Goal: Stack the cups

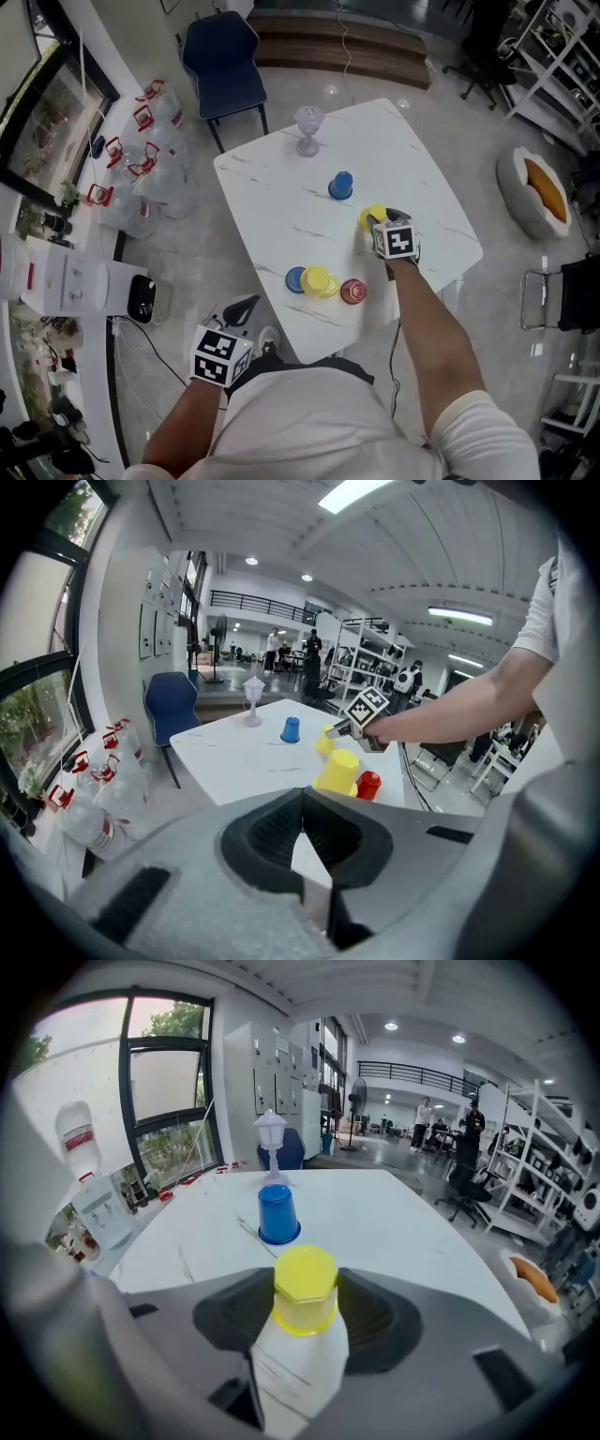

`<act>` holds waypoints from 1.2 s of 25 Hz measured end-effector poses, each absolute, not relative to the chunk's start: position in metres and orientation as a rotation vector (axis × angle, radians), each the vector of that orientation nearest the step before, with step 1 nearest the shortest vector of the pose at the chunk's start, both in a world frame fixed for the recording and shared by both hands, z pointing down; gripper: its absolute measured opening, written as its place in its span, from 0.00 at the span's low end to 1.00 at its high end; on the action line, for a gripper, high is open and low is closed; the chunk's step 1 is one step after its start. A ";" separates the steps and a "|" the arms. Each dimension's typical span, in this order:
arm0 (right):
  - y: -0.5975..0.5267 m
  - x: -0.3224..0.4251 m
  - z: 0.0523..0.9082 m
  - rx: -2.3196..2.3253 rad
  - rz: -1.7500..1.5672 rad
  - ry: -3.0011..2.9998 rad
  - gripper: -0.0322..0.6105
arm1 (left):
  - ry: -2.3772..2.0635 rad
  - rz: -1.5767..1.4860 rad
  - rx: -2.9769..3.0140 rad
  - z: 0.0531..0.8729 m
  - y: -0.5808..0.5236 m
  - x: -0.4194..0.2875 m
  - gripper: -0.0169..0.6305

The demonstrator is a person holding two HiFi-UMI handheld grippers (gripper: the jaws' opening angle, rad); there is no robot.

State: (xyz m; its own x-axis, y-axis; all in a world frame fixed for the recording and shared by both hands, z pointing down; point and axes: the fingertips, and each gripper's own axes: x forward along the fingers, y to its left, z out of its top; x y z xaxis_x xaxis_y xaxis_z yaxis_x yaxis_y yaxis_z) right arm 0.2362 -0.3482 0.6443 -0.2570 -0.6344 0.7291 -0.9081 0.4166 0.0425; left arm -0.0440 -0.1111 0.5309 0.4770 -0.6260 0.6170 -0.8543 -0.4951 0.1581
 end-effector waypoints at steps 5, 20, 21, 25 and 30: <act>-0.332 0.229 0.608 1.344 0.492 -2.061 0.39 | -1.186 0.678 2.323 0.529 -0.121 -0.036 0.04; -0.185 0.188 0.523 1.297 0.445 -2.171 0.39 | -0.980 0.676 2.521 0.513 -0.141 0.004 0.04; -0.176 0.185 0.526 1.282 0.441 -2.159 0.39 | -0.969 0.676 2.527 0.513 -0.141 0.006 0.04; -0.149 0.173 0.542 1.222 0.441 -2.131 0.39 | -0.939 0.680 2.540 0.514 -0.133 0.009 0.04; -0.141 0.161 0.556 1.176 0.415 -2.104 0.39 | -0.922 0.690 2.534 0.517 -0.125 0.006 0.04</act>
State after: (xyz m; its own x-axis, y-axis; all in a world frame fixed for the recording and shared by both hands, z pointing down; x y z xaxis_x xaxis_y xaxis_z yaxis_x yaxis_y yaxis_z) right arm 0.1613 -0.1405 0.5556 -0.3590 -0.6224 0.6955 -0.8400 0.5403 0.0499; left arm 0.0064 -0.1254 0.5168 0.6686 -0.4973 0.5529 -0.6710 -0.7239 0.1602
